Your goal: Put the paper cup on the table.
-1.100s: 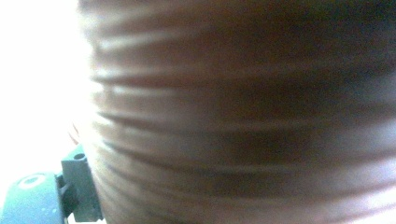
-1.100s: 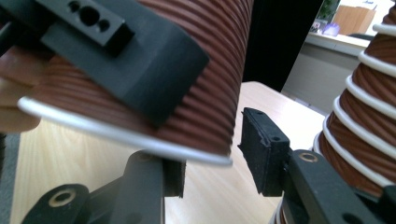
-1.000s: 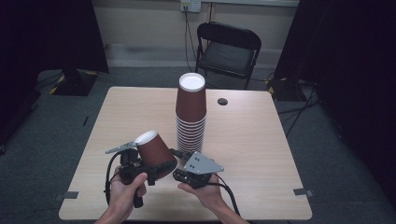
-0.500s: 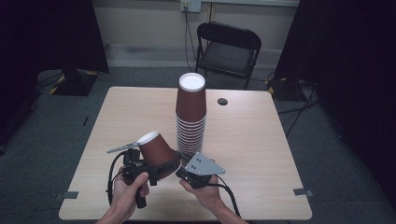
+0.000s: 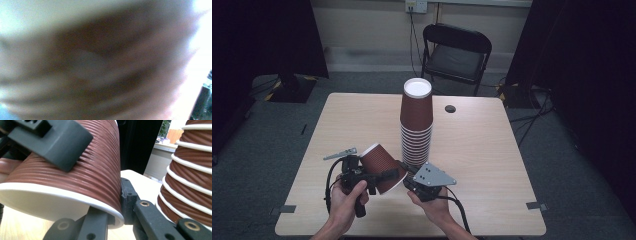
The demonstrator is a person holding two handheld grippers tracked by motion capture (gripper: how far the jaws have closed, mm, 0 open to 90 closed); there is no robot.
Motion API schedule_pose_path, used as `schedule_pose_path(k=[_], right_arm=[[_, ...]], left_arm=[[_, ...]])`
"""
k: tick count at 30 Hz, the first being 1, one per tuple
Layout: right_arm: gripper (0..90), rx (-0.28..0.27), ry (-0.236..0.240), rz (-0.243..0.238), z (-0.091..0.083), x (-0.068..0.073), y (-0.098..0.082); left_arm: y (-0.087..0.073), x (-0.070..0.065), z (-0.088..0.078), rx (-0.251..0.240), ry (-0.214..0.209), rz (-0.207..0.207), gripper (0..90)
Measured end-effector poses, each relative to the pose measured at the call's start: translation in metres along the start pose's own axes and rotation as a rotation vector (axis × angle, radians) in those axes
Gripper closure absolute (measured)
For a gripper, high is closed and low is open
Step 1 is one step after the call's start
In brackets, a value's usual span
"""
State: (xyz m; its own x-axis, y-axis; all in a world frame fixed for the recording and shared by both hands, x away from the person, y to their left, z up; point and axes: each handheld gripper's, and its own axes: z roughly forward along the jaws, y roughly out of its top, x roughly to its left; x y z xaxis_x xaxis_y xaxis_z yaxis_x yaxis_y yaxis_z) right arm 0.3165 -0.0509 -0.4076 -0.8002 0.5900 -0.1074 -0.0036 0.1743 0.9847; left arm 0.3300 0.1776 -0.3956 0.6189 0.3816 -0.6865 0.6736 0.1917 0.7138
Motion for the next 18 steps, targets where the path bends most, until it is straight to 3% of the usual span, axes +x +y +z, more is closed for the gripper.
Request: schedule_pose_path(k=[2,3,9,13,14,18], right_arm=[[85.0,-0.008,-0.018,0.001,-0.002,0.003,0.001],[85.1,-0.007,-0.006,-0.002,-0.001,0.003,0.002],[85.1,0.019,0.012,-0.010,0.001,0.006,0.001],[85.3,0.051,0.018,0.010,0.000,0.005,0.001],[85.4,0.060,0.035,0.031,0.000,0.004,0.000],[85.4,0.090,0.056,0.060,-0.001,0.003,-0.001]], left_arm=[[0.004,0.000,0.000,0.005,-0.015,0.000,6.1],[0.005,0.001,-0.002,-0.020,-0.004,0.000,6.2],[0.012,0.006,-0.012,-0.048,0.046,0.033,6.9],[0.012,0.010,-0.012,-0.041,0.040,0.025,6.0],[0.013,0.010,-0.012,-0.033,0.060,0.053,4.8],[0.015,0.012,-0.014,-0.025,0.083,0.068,5.1]])
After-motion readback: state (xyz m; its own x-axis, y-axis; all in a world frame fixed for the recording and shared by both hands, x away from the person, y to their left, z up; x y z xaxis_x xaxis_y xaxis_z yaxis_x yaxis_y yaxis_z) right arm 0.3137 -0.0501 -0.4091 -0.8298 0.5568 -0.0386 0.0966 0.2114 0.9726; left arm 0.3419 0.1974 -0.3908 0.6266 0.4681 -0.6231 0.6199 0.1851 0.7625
